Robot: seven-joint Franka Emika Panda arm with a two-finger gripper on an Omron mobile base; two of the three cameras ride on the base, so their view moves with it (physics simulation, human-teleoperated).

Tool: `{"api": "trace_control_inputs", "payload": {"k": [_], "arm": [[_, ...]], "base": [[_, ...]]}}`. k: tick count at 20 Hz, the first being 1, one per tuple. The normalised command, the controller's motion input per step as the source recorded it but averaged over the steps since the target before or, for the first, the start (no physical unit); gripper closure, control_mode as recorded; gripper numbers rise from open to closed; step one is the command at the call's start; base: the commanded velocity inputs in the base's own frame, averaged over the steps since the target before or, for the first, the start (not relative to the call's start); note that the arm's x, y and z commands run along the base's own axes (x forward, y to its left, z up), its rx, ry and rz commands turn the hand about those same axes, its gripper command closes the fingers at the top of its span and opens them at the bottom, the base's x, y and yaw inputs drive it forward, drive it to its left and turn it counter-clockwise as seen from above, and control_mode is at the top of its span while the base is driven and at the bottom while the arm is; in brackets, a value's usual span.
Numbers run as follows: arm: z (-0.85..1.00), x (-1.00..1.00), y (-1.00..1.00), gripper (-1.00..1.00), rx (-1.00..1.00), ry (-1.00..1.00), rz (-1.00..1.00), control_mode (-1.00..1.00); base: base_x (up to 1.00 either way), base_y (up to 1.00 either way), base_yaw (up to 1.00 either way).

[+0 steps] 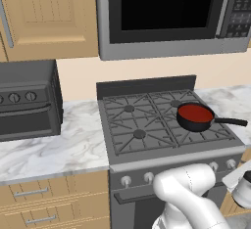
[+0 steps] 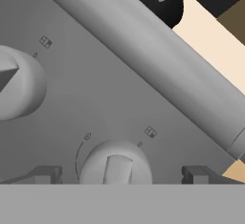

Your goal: Wait until the marinara sauce is simmered to a deep red color and then turn off the stove.

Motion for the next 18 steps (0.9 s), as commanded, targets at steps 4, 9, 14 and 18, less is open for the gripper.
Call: {"api": "trace_control_inputs", "payload": {"k": [4,9,14,18], "arm": [[0.0,0.0,0.0,-1.0,0.0,0.0,0.0,-1.0],[0.0,0.0,0.0,-1.0,0.0,0.0,0.0,-1.0],[0.0,0.0,0.0,-1.0,0.0,0.0,0.0,-1.0],[0.0,0.0,0.0,-1.0,0.0,0.0,0.0,-1.0]], "base": [[0.0,0.0,0.0],[0.0,0.0,0.0],[0.0,0.0,0.0],[0.0,0.0,0.0]]}}
